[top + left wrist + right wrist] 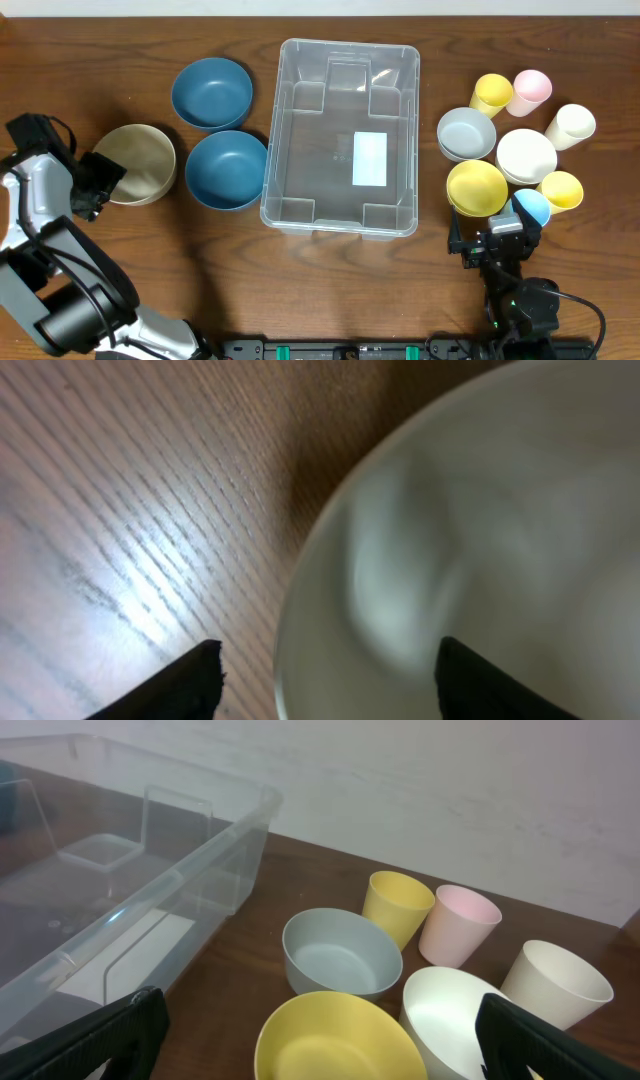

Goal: Pack container
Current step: 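Lower the left gripper and grasp the cream bowl's rim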

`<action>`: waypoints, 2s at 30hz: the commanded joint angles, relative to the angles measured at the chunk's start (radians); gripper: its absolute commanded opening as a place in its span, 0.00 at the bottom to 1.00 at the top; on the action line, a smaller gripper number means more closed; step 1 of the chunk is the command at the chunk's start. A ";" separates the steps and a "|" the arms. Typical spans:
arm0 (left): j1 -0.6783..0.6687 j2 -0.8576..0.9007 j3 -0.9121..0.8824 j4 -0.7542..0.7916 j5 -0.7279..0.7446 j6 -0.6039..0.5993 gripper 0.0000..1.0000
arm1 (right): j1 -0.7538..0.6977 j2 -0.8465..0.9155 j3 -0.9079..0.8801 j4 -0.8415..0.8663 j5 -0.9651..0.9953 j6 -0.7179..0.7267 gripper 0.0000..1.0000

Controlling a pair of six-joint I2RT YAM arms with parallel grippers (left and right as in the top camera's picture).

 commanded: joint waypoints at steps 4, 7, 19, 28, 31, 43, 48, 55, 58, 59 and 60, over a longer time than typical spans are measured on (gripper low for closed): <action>0.000 0.057 0.005 0.028 -0.016 -0.006 0.56 | 0.003 -0.002 -0.003 -0.002 0.010 -0.011 0.99; 0.000 0.068 0.005 0.034 -0.016 -0.005 0.51 | 0.003 -0.002 -0.003 -0.002 0.010 -0.011 0.99; 0.000 0.075 0.005 0.034 -0.050 -0.005 0.24 | 0.003 -0.002 -0.003 -0.002 0.010 -0.011 0.99; 0.000 0.074 0.005 0.014 -0.095 0.005 0.22 | 0.003 -0.002 -0.003 -0.002 0.010 -0.011 0.99; 0.000 0.074 0.005 0.011 -0.095 0.010 0.19 | 0.003 -0.002 -0.003 -0.002 0.010 -0.011 0.99; 0.003 0.071 0.006 0.008 -0.095 0.041 0.06 | 0.003 -0.002 -0.003 -0.002 0.010 -0.011 0.99; 0.021 0.025 0.006 -0.011 -0.138 0.081 0.06 | 0.003 -0.002 -0.003 -0.002 0.010 -0.011 0.99; 0.024 -0.132 0.008 -0.016 -0.135 0.081 0.06 | 0.003 -0.002 -0.003 -0.002 0.010 -0.011 0.99; 0.018 -0.230 0.020 -0.013 -0.135 0.081 0.06 | 0.003 -0.002 -0.003 -0.002 0.010 -0.011 0.99; 0.013 -0.261 0.026 -0.014 -0.134 0.081 0.06 | 0.003 -0.002 -0.003 -0.002 0.010 -0.011 0.99; 0.005 -0.290 0.031 -0.014 -0.130 0.081 0.06 | 0.003 -0.002 -0.003 -0.002 0.010 -0.011 0.99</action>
